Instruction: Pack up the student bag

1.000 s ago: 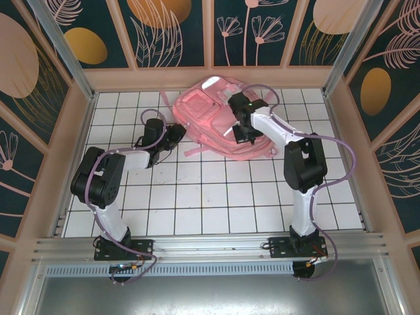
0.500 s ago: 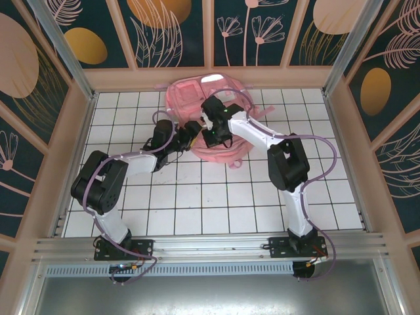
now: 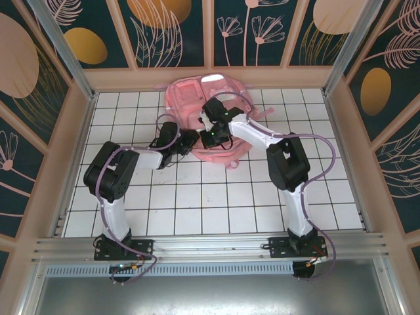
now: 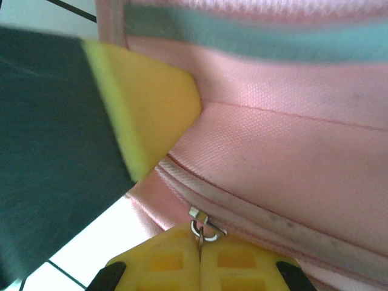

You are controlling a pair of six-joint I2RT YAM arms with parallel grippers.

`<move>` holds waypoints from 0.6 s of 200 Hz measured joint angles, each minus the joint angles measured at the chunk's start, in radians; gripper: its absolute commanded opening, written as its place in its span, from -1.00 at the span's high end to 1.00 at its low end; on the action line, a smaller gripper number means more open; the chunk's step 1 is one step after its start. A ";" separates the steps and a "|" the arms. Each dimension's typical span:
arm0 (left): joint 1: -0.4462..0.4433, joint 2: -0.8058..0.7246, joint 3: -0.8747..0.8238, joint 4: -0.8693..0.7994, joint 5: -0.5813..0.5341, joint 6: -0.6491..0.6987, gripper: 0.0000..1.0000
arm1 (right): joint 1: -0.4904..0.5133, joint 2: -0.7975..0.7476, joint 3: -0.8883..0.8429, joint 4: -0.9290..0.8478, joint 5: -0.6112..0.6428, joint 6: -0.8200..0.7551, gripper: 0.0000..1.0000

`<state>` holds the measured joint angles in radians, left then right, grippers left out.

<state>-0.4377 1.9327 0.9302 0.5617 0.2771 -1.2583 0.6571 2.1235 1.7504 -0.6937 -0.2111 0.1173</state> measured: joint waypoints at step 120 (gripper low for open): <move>0.012 -0.144 -0.106 -0.055 -0.021 0.106 1.00 | -0.185 -0.112 -0.122 -0.083 0.208 0.004 1.00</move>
<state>-0.4255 1.7885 0.8246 0.5068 0.2558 -1.1519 0.4721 2.0113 1.6279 -0.7769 -0.0029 0.1215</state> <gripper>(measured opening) 0.069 0.050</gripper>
